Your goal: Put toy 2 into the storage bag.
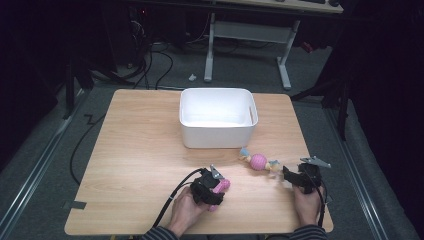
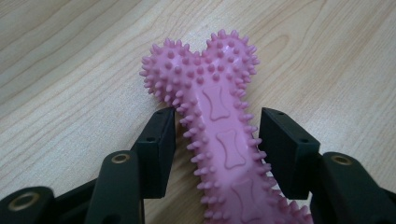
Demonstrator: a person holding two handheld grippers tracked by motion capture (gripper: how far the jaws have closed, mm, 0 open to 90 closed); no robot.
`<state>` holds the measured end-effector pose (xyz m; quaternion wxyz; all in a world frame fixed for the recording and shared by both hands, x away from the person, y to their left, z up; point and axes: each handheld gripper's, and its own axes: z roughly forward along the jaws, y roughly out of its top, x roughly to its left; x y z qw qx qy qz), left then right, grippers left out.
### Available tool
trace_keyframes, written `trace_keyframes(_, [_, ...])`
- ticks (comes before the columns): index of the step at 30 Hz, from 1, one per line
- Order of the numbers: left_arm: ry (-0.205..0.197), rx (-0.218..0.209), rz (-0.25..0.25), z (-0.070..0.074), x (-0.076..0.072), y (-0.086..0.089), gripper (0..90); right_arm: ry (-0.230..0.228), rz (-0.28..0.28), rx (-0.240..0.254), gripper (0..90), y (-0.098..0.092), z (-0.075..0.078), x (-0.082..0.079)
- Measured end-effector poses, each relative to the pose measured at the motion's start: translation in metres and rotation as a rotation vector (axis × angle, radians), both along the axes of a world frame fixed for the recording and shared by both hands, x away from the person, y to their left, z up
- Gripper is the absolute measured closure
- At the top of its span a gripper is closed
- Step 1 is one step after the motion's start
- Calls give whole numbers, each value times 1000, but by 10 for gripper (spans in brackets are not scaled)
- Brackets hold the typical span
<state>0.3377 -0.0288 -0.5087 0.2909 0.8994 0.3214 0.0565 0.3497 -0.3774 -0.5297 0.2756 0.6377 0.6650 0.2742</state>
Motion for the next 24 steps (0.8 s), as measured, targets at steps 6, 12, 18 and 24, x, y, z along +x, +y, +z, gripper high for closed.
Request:
trace_keyframes(6, [0,1,2,0,-1,-1,525,0,1,0,251,0,0,0])
trace_keyframes(12, [-1,13,-12,2,0,0,582,0,1,0,251,0,0,0])
trace_keyframes(18, [-12,35,-39,5,0,-1,589,-1,1,0,251,0,0,0])
trace_keyframes(24, [7,-9,-37,12,2,2,590,-2,0,0,252,0,0,0])
